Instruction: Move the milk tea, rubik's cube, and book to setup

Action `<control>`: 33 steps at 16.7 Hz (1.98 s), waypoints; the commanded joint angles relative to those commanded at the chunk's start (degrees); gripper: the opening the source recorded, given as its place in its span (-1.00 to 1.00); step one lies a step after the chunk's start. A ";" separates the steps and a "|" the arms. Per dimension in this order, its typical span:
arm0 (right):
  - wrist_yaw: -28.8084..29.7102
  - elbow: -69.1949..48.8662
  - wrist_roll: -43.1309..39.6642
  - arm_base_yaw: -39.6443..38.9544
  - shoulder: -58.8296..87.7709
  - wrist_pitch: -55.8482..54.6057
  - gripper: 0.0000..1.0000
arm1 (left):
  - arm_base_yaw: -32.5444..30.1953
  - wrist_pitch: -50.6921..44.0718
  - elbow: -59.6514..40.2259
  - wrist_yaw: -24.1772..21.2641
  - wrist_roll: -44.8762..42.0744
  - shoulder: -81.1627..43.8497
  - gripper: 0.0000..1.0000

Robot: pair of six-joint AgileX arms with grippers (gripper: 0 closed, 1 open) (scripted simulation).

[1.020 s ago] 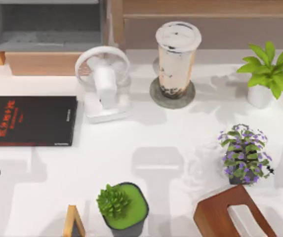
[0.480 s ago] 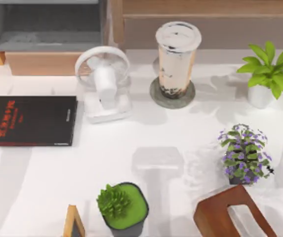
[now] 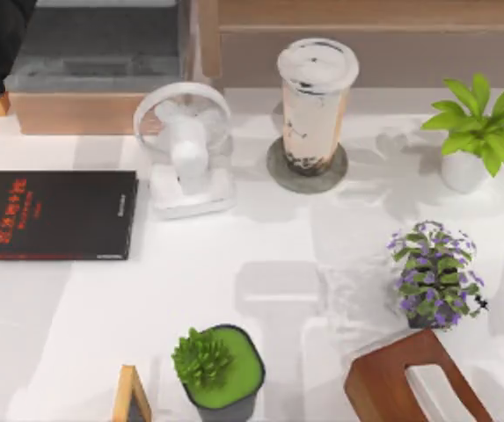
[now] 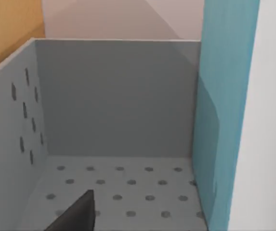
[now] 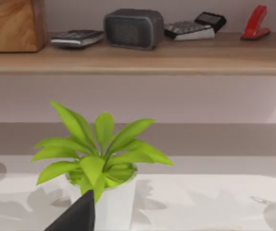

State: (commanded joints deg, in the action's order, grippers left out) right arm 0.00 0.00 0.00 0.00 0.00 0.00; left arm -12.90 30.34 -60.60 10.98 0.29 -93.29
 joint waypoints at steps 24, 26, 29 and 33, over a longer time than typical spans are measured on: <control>0.00 0.00 0.00 0.00 0.00 0.00 1.00 | -1.91 4.05 -21.01 1.54 0.11 -22.74 1.00; 0.00 0.00 0.00 0.00 0.00 0.00 1.00 | -1.91 4.05 -21.01 1.54 0.11 -22.74 1.00; 0.00 0.00 0.00 0.00 0.00 0.00 1.00 | -1.91 4.05 -21.01 1.54 0.11 -22.74 0.55; 0.00 0.00 0.00 0.00 0.00 0.00 1.00 | -1.91 4.05 -21.01 1.54 0.11 -22.74 -0.06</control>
State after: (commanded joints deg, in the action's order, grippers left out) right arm 0.00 0.00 0.00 0.00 0.00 0.00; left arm -14.81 34.40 -81.61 12.52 0.39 -116.02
